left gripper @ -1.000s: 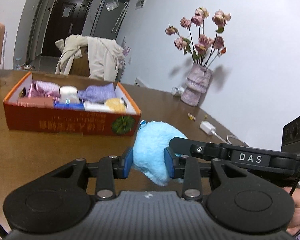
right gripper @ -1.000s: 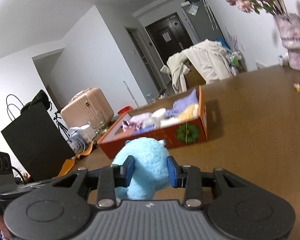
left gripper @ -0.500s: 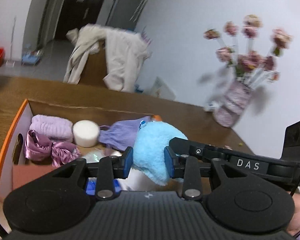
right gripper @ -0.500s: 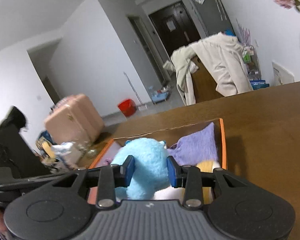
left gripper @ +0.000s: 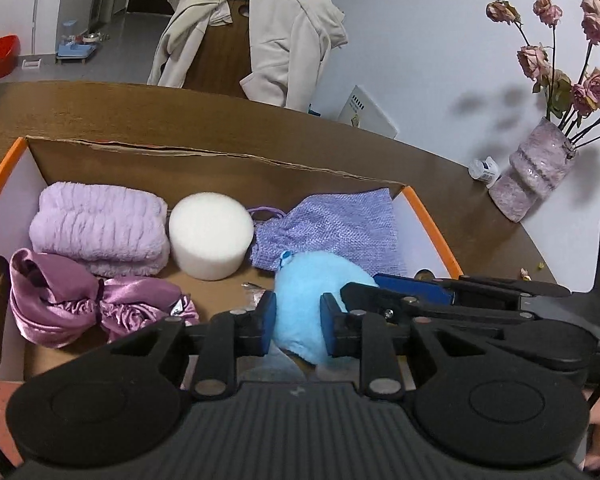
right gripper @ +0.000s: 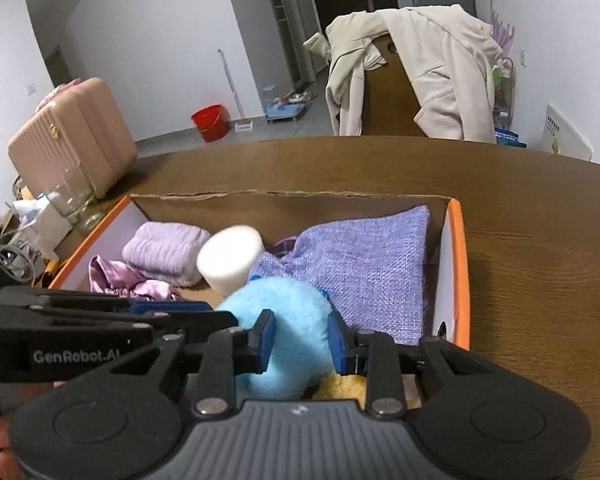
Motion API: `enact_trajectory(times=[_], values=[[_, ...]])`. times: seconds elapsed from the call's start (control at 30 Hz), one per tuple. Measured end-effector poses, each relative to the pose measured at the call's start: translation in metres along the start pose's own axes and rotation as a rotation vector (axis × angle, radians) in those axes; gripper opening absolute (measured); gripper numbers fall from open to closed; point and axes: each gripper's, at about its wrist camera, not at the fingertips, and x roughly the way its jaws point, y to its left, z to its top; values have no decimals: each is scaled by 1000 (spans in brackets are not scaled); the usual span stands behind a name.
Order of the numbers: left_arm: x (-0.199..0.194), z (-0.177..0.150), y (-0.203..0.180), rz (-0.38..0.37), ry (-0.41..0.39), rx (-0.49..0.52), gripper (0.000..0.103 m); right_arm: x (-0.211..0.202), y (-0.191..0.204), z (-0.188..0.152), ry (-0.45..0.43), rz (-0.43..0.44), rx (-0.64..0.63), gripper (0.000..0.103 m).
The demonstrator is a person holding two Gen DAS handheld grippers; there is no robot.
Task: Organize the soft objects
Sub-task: 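Carry the light-blue puff into the box and open both tools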
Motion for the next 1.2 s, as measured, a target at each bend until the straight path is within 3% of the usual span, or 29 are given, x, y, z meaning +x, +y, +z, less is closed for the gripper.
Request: enact_trajectory(times=[0.17,0.33,0.53,0.63,0.77,0.87,1.03,1.2], values=[[-2,-1,-2,6,-6,0,25,7,-9,-3,10,37,44,28],[-14,-2,-10,32,-16,35,27,-2,-7,-1,12,22,55,32],[-74,-10,-26,96,-99,103,34,-55,14,2,-55,-41,-9,32],[-112,-18,-32,124,-144,128,35,-90,26,2,-93,-64,-42,42],[-160,-33,-36,167,-197,152,35,-139,42,-3,-133,-107,-84,45],[-194,-46,-40,202,-245,168,42,-171,49,-13,-167,-130,-94,53],[-239,-76,-50,252,-355,235,70,-215,55,-38,-218,-170,-85,60],[-263,-100,-54,266,-415,241,82,-245,66,-67,-293,-200,-72,74]])
